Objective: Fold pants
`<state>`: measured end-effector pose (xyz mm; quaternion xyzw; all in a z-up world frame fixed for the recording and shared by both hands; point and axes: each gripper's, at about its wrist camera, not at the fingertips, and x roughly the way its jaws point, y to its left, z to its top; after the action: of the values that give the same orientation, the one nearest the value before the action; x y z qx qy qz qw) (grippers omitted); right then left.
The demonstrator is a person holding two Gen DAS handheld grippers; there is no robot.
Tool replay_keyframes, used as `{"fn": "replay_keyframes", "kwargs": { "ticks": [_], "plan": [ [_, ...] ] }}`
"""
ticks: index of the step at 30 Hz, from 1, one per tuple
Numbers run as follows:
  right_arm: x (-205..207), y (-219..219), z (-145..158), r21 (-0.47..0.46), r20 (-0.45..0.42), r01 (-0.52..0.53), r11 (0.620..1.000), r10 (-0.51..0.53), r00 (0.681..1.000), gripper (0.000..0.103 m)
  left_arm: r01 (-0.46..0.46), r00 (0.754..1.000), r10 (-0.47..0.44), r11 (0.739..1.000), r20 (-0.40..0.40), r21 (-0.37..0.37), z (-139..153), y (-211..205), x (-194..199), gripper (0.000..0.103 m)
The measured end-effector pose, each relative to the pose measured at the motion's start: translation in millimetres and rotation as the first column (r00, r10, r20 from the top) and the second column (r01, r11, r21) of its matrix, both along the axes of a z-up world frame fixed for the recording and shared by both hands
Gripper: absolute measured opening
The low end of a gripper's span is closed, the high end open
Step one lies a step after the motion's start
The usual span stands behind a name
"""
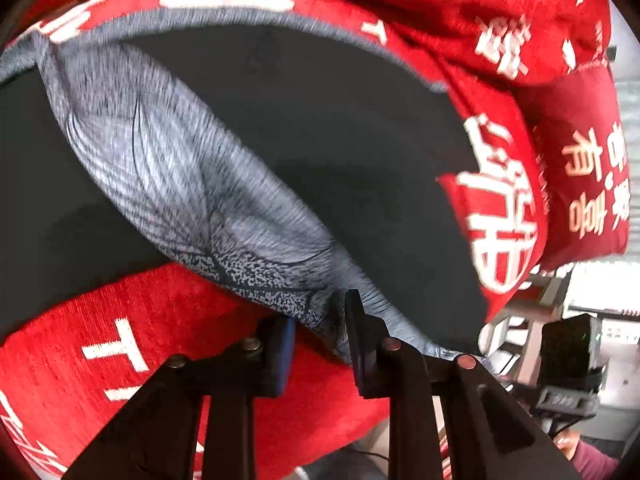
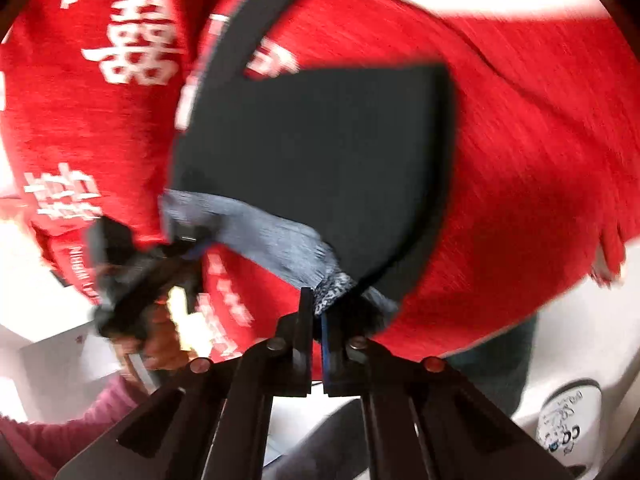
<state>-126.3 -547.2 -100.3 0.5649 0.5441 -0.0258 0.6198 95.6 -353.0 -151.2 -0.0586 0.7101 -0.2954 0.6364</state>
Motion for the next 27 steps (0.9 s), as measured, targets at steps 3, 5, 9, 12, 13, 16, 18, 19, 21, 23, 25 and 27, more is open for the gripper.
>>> {"fn": "replay_keyframes", "kwargs": {
  "ticks": [3,5,9,12,13,16,18,19,21,23,25,27],
  "plan": [
    [38,-29,34,0.001,0.081,-0.030,1.000,0.030,0.996,0.003,-0.018,0.999,0.019,1.000,0.046,-0.014,25,-13,14,0.025],
    [71,-52,54,-0.021,0.131,-0.063,0.998,0.065,0.989,0.003,-0.044,0.997,0.046,0.999,0.066,-0.032,38,-25,33,0.025],
    [143,-101,82,-0.098,0.202,-0.124,0.988,0.141,0.969,0.003,-0.069,0.988,0.071,0.997,0.139,-0.022,55,-50,74,0.025],
    [192,-130,80,-0.136,0.189,-0.154,0.979,0.178,0.966,0.003,-0.101,0.972,0.095,0.995,0.216,0.018,66,-61,100,0.025],
    [210,-140,76,-0.154,0.175,-0.165,0.974,0.191,0.966,0.003,-0.104,0.967,0.095,0.994,0.236,0.027,69,-63,106,0.025],
    [251,-161,63,-0.197,0.140,-0.197,0.960,0.227,0.964,0.003,-0.112,0.952,0.086,0.991,0.294,0.073,77,-62,121,0.026],
    [268,-171,51,-0.211,0.101,-0.221,0.952,0.246,0.964,0.003,-0.108,0.947,0.067,0.987,0.315,0.117,74,-59,124,0.026],
    [276,-174,43,-0.211,0.083,-0.241,0.947,0.263,0.961,0.003,-0.109,0.945,0.060,0.985,0.321,0.136,72,-57,123,0.026],
    [288,-177,30,-0.217,0.035,-0.267,0.939,0.281,0.959,0.007,-0.108,0.947,0.044,0.977,0.317,0.186,59,-55,120,0.026],
    [294,-182,21,-0.269,-0.038,-0.288,0.919,0.288,0.957,0.010,-0.104,0.957,0.037,0.970,0.288,0.222,42,-56,118,0.026],
    [294,-190,21,-0.309,-0.066,-0.277,0.910,0.270,0.961,0.024,-0.098,0.962,0.023,0.959,0.274,0.267,24,-59,115,0.032],
    [290,-198,32,-0.342,-0.043,-0.241,0.908,0.241,0.970,0.040,-0.102,0.964,0.017,0.945,0.265,0.309,8,-62,112,0.046]
  ]
}}
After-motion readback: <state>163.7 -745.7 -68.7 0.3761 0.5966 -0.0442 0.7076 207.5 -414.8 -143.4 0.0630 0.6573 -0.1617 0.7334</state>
